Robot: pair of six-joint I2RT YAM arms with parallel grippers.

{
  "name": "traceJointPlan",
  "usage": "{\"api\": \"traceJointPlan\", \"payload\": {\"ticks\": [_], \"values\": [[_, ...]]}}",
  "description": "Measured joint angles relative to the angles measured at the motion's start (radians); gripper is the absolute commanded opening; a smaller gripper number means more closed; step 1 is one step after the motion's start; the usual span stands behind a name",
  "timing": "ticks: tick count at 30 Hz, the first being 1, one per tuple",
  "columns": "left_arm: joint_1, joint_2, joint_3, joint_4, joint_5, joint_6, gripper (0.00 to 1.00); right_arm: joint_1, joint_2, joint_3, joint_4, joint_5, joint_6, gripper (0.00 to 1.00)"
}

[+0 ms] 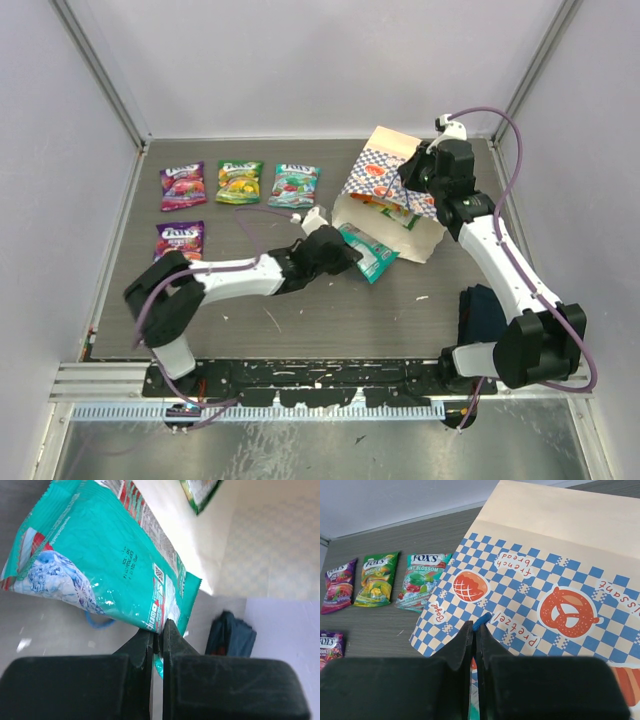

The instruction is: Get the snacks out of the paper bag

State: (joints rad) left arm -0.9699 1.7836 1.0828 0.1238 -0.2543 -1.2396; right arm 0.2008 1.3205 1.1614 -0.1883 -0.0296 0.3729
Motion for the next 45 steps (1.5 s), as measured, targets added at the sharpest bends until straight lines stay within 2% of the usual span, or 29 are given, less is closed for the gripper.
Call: {"api": "traceJointPlan", "payload": {"ticks": [5,9,13,17,21,24,28,36,43,44,45], "values": [[-0.003,-0.275,-0.191,-0.071,0.023,-0.053,0.0,0.0,0.0,0.0,0.0,-0.002,0.013,0.01],[0.042,-0.442,-0.264,-0.174,0.017,-0.137,0.0,0.0,0.0,0.0,0.001,-0.01,0.031,0.01],[0.083,-0.589,-0.256,-0.358,-0.024,-0.22,0.0,0.0,0.0,0.0,0.0,-0.018,0.048,0.01],[0.11,-0.663,-0.162,-0.58,-0.071,-0.328,0.0,0.0,0.0,0.0,0.0,-0.023,0.057,0.01],[0.131,-0.726,-0.123,-0.715,-0.1,-0.512,0.0,0.0,0.0,0.0,0.0,-0.026,0.068,0.01],[0.141,-0.746,-0.132,-0.763,-0.109,-0.65,0.0,0.001,0.0,0.0,0.0,-0.028,0.076,0.01],[0.141,-0.727,-0.133,-0.82,-0.141,-0.762,0.0,0.006,0.0,0.0,0.0,-0.029,0.079,0.01],[0.154,-0.651,-0.132,-0.882,-0.192,-0.823,0.0,0.008,-0.004,0.0,0.0,-0.028,0.082,0.01],[0.212,-0.533,-0.132,-0.833,-0.177,-0.84,0.0,0.008,-0.007,0.0,0.0,-0.028,0.086,0.01],[0.22,-0.517,-0.132,-0.817,-0.174,-0.84,0.11,0.008,-0.009,0.0,-0.001,-0.028,0.086,0.01],[0.224,-0.505,-0.132,-0.806,-0.172,-0.841,0.35,0.008,-0.011,0.0,-0.001,-0.028,0.086,0.01]]}}
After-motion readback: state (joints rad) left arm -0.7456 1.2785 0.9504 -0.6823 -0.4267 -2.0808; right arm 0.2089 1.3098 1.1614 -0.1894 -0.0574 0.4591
